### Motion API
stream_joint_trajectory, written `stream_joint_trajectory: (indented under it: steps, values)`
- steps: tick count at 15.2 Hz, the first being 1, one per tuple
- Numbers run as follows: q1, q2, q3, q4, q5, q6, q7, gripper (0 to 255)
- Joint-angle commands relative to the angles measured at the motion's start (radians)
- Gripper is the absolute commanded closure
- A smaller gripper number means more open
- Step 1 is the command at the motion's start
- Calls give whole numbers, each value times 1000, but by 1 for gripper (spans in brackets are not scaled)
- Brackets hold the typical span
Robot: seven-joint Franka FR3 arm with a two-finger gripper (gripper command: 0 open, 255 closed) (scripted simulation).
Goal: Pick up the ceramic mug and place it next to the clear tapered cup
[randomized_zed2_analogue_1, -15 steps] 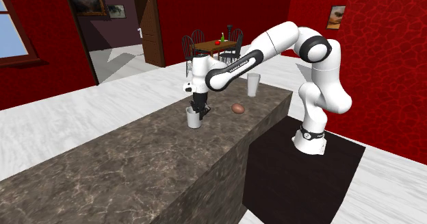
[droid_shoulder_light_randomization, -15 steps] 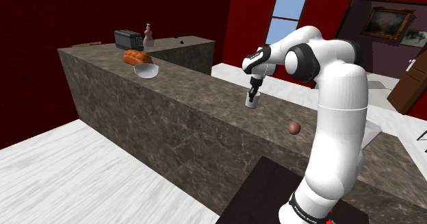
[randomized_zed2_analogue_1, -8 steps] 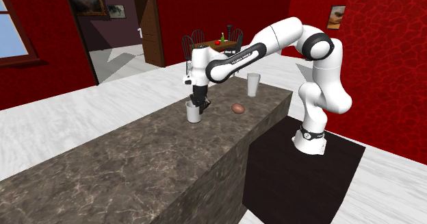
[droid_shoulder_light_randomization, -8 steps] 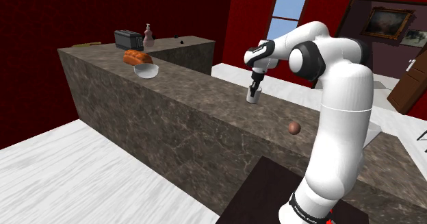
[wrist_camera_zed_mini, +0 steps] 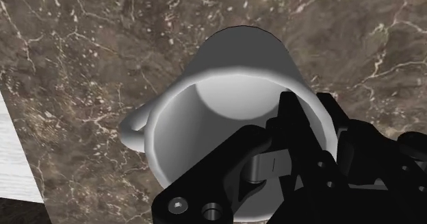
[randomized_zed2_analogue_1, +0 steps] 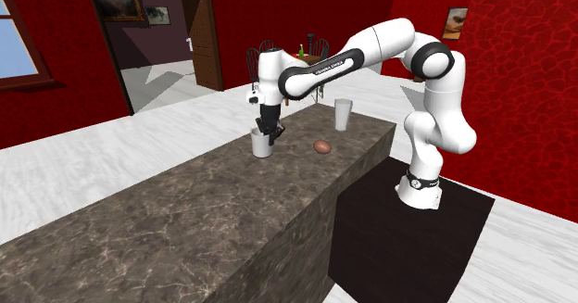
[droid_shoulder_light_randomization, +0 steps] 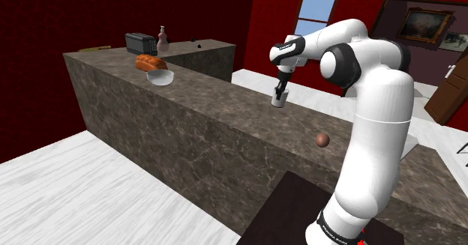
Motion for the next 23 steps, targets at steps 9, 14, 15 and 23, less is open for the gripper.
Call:
stream_joint_trajectory:
  steps: [9,14,15,23]
  values:
    - [0,-27,-8,105,-20,-127,11,255]
    - [-3,-30,-11,169,-23,-193,12,255]
    - [-4,-30,-11,183,-23,-207,12,255]
    - [-18,-17,-14,307,-16,-320,9,255]
